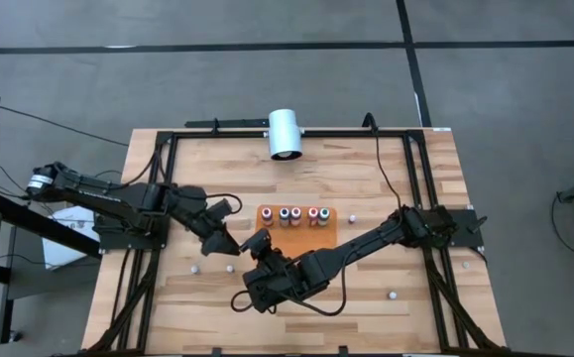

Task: Pick & Place food coloring
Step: Put the small black food coloring into the orange bin

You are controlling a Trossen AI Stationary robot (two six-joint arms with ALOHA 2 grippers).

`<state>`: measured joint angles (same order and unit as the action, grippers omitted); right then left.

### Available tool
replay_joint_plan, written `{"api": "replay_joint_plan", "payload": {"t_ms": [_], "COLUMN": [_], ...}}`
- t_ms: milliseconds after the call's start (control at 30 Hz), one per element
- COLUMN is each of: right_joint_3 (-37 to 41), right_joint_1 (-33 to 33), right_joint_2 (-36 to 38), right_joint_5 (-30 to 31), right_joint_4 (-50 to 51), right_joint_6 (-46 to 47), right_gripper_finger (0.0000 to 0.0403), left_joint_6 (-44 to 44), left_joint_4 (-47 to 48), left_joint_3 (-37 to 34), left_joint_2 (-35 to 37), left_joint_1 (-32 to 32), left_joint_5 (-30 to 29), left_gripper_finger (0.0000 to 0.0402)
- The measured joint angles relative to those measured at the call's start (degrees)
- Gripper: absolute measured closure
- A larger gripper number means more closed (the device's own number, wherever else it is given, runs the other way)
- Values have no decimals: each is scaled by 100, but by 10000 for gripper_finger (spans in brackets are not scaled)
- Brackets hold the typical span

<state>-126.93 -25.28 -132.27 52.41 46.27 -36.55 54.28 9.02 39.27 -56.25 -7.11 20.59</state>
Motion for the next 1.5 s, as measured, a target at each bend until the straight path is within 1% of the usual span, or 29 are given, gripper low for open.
{"api": "replay_joint_plan", "payload": {"t_ms": [333,767,900,1100,1200,1500], "right_joint_3": [0,0,0,2,2,2], "right_joint_1": [-20,-9,1,31,63,68], "right_joint_2": [0,0,-2,-2,-2,-2], "right_joint_5": [-149,-156,-207,-147,-134,-133], "right_joint_4": [-50,-129,-175,-204,-217,-197], "right_joint_6": [1,-14,-128,-145,-143,-143], "right_gripper_finger": [337,337,337,337,337,337], "left_joint_6": [4,107,132,156,170,170], "left_joint_4": [9,6,-29,-486,-499,-501], "left_joint_3": [0,0,0,0,0,-2], "left_joint_2": [0,-5,-131,-373,-383,-382], "left_joint_1": [272,273,271,271,271,269], "left_joint_5": [16,23,141,327,426,419], "left_gripper_finger": [237,237,237,237,237,237]}}
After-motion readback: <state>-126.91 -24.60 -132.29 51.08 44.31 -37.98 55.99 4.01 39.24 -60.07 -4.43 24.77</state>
